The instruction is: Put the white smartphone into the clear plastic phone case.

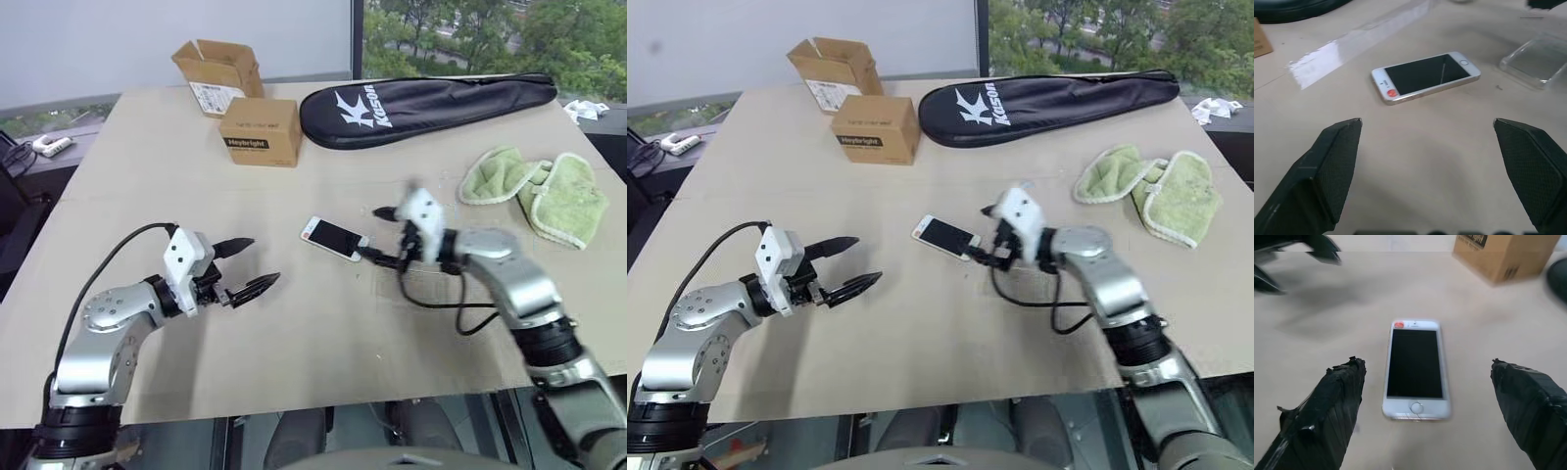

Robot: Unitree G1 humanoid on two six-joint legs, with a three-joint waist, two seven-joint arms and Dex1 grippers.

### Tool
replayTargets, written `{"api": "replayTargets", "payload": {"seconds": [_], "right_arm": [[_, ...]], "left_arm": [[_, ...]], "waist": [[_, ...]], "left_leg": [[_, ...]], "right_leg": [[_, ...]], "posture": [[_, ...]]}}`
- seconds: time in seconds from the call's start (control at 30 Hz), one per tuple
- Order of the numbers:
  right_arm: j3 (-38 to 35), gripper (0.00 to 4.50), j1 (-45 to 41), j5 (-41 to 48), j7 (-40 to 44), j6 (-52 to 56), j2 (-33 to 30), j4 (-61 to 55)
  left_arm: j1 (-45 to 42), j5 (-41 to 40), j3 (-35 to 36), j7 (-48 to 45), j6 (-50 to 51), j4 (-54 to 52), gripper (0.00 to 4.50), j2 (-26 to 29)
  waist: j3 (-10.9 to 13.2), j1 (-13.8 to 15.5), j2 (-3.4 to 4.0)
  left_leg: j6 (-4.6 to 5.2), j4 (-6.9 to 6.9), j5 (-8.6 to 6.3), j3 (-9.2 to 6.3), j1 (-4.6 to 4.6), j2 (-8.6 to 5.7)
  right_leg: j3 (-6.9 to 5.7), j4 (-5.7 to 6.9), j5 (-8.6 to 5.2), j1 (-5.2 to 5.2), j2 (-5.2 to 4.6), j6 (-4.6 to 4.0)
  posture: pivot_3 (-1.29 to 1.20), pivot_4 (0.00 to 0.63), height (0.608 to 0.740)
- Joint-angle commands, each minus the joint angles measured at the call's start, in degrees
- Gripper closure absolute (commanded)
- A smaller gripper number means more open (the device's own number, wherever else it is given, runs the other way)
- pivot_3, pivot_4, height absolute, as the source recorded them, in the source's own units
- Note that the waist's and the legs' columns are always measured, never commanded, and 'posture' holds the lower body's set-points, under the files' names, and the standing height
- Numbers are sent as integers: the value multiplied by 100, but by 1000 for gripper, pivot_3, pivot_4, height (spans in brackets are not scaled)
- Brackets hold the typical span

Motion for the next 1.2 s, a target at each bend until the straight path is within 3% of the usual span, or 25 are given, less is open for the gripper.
{"api": "replayTargets", "payload": {"seconds": [0.03, 0.23, 0.47, 0.7, 0.87, 1.07, 1.2], "right_arm": [[298, 110, -317, -216, -265, 245, 350, 226], [782, 110, -646, -531, -123, 686, 461, 978], [673, 110, -1016, -853, -661, 962, 643, 1480], [792, 110, -1005, -834, -613, 1643, 650, 1439], [908, 1534, -858, -844, -543, 1761, 569, 1155], [518, 1581, -843, -474, -335, 1491, 657, 846], [297, 1581, -743, -139, 319, 1053, 163, 276]], "left_arm": [[148, -76, 309, 8, -65, -148, 0, 111], [467, -164, 550, 17, -16, -373, 0, 146], [753, -225, 669, -66, 2, -534, 0, 169], [714, -236, 583, -104, 12, -526, 0, 165], [621, -263, 563, -134, 62, -509, 0, 193], [440, -305, 445, -62, 268, -652, 0, 175], [96, -326, 285, 225, 634, -699, 0, 120]], "waist": [[0, 3, 0], [0, -8, 0], [-4, -28, -1], [-6, -59, -4], [-7, -31, -4], [-8, -20, -5], [-1, 9, 0]], "left_leg": [[0, 0, 0, 0, 0, -2], [8, -4, -5, -5, 2, -3], [21, -5, -12, -10, 23, -3], [16, -4, -8, -15, 28, -3], [16, -5, -9, -18, 26, -4], [16, -9, -9, -17, 24, -5], [16, -9, -9, -22, 18, -5]], "right_leg": [[0, -3, 0, 0, -2, 0], [-6, -4, 0, 1, -2, 0], [-9, 14, -1, 15, 0, -2], [-11, 22, 1, 17, 5, -4], [-15, 16, 0, 17, 3, -3], [-15, 10, 0, 17, 2, -3], [-21, 9, 0, 18, 2, -3]], "posture": [[0, 150, 740], [0, 150, 740], [0, 150, 740], [0, 150, 740], [0, 150, 740], [0, 150, 740], [0, 150, 740]]}}
